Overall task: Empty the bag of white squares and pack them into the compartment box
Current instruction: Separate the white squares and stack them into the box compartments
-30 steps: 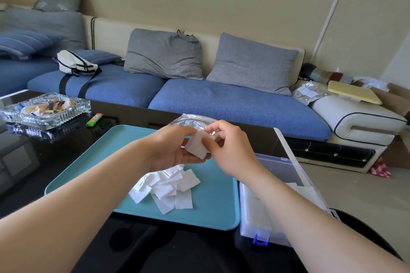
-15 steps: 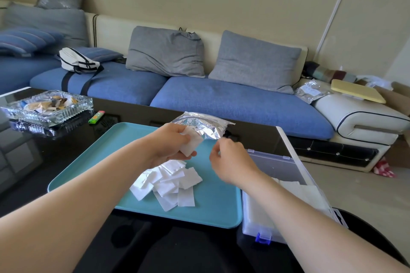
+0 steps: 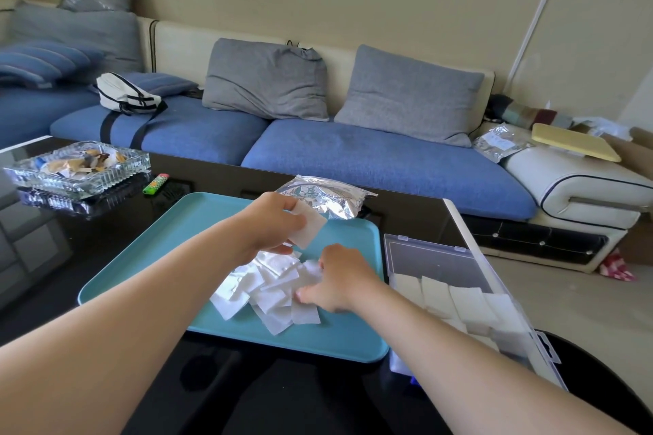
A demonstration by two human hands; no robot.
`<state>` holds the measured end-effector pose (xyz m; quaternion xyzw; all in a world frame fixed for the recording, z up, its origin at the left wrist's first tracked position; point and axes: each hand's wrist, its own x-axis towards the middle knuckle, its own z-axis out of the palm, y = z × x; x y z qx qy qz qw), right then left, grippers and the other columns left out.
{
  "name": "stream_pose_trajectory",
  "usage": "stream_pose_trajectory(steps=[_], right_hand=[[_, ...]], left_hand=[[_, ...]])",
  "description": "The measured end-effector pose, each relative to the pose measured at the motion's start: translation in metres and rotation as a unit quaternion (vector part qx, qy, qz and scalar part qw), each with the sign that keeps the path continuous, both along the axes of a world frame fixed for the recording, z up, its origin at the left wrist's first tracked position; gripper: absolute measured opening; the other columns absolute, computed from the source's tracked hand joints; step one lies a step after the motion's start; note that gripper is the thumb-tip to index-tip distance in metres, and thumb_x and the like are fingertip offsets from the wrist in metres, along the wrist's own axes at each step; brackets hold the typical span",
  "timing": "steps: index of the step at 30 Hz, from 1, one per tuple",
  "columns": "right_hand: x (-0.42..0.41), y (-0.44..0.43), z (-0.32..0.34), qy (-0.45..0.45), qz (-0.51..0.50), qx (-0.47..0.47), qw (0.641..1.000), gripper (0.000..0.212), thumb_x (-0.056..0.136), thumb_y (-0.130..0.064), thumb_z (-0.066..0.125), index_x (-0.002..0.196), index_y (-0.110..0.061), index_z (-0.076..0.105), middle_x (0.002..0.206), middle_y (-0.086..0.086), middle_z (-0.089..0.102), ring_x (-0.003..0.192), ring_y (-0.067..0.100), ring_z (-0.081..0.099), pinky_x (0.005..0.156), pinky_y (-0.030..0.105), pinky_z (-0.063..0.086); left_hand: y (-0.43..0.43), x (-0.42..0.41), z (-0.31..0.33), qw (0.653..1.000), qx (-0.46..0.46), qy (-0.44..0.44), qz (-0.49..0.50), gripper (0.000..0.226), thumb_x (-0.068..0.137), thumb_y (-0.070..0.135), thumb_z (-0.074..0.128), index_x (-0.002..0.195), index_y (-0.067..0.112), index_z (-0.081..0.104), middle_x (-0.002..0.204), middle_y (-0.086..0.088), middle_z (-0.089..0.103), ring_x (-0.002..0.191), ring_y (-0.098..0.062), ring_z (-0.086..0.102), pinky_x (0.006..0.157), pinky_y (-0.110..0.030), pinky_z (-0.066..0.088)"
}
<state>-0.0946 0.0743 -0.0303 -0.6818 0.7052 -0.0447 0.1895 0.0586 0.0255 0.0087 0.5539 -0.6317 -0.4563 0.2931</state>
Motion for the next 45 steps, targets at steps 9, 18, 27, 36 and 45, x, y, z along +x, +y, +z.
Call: stream_pose_trajectory(steps=[9,18,27,36,45], right_hand=[[-0.035,0.004,0.028,-0.201,-0.092,-0.049,0.974,0.014,0.082,-0.013,0.067,0.080,-0.004,0.078,0.070,0.011,0.077,0.078,0.032,0.078,0.076,0.042,0.067],[-0.040,0.013,0.052,-0.386,-0.080,-0.167,0.904,0.008,0.086,-0.008,0.069,0.082,-0.009,0.075,0.067,0.005,0.074,0.059,0.023,0.072,0.059,0.039,0.063],[-0.039,0.012,0.052,-0.376,-0.062,-0.235,0.894,0.011,0.092,-0.011,0.070,0.086,-0.015,0.078,0.070,0.004,0.077,0.063,0.024,0.076,0.061,0.042,0.066],[-0.042,0.010,0.048,-0.351,-0.082,-0.281,0.890,0.008,0.090,-0.013,0.073,0.085,-0.019,0.077,0.067,0.001,0.076,0.059,0.022,0.075,0.063,0.048,0.065],[-0.042,0.002,0.037,-0.273,-0.093,-0.305,0.907,0.018,0.093,-0.031,0.063,0.079,-0.022,0.070,0.069,0.001,0.073,0.066,0.024,0.072,0.061,0.047,0.063]], left_hand=[[-0.002,0.005,-0.006,1.000,-0.015,-0.004,-0.005,0.018,0.105,0.012,0.056,0.111,0.012,0.073,0.112,-0.014,0.074,0.104,-0.030,0.072,0.081,-0.038,0.065],[0.006,-0.003,-0.003,0.997,0.015,0.060,-0.045,0.021,0.106,0.009,0.054,0.117,0.007,0.072,0.116,-0.020,0.074,0.104,-0.035,0.075,0.091,-0.046,0.063],[0.020,-0.017,0.011,0.977,0.088,0.144,-0.132,0.025,0.109,0.012,0.052,0.126,0.008,0.070,0.118,-0.012,0.077,0.117,-0.024,0.071,0.102,-0.044,0.058],[0.024,-0.021,0.015,0.966,0.120,0.196,-0.116,0.037,0.115,0.023,0.036,0.130,0.003,0.064,0.119,-0.018,0.075,0.117,-0.033,0.071,0.107,-0.052,0.053],[0.018,-0.018,0.009,0.990,0.046,0.127,-0.049,0.022,0.105,0.003,0.056,0.125,0.004,0.066,0.119,-0.020,0.073,0.099,-0.031,0.078,0.092,-0.047,0.062]])
